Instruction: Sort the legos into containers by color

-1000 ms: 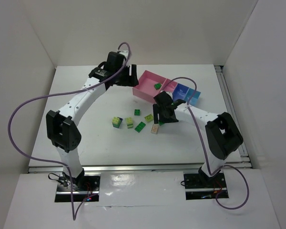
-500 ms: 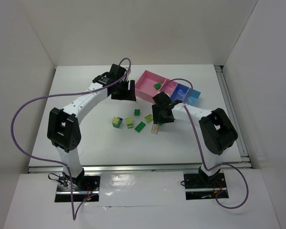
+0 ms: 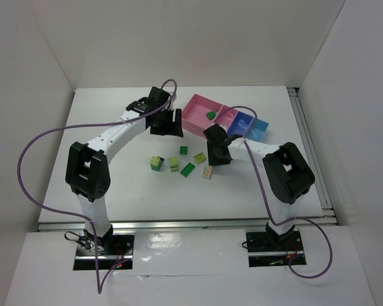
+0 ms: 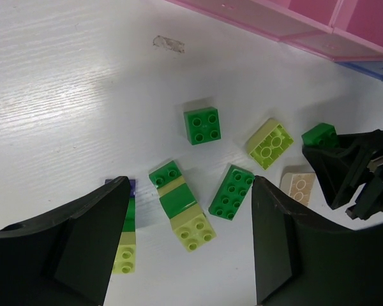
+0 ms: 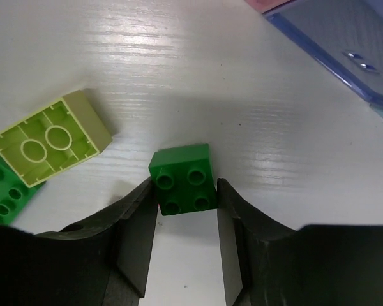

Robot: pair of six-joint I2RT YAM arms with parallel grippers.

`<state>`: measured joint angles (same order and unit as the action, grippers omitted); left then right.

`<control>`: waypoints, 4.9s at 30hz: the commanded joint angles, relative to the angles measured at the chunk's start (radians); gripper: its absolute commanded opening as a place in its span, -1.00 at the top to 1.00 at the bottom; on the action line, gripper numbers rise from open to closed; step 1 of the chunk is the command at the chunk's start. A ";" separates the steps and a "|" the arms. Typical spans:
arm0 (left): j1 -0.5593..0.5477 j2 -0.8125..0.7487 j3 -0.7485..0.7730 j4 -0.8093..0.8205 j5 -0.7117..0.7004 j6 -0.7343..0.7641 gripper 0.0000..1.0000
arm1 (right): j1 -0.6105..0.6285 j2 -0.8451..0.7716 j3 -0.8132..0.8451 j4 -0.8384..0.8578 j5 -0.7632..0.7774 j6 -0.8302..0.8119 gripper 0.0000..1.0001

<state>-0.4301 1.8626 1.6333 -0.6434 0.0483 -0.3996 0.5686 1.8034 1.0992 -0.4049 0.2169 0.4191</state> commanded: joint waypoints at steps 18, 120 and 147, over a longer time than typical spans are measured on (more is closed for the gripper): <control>-0.013 0.047 0.022 -0.062 -0.034 -0.015 -0.60 | -0.119 0.271 0.706 -0.048 0.032 -0.034 0.18; -0.311 0.172 -0.165 0.100 -0.200 0.097 0.29 | -0.078 -0.604 -0.140 -0.143 0.059 0.121 -0.59; -0.032 0.526 0.807 0.129 0.079 -0.058 -0.49 | -0.078 -0.585 -0.104 -0.153 0.049 0.121 -0.59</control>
<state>-0.4755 2.3508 2.3989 -0.5400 0.0505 -0.4187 0.4866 1.2182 0.9474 -0.5602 0.2531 0.5354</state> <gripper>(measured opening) 0.700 0.799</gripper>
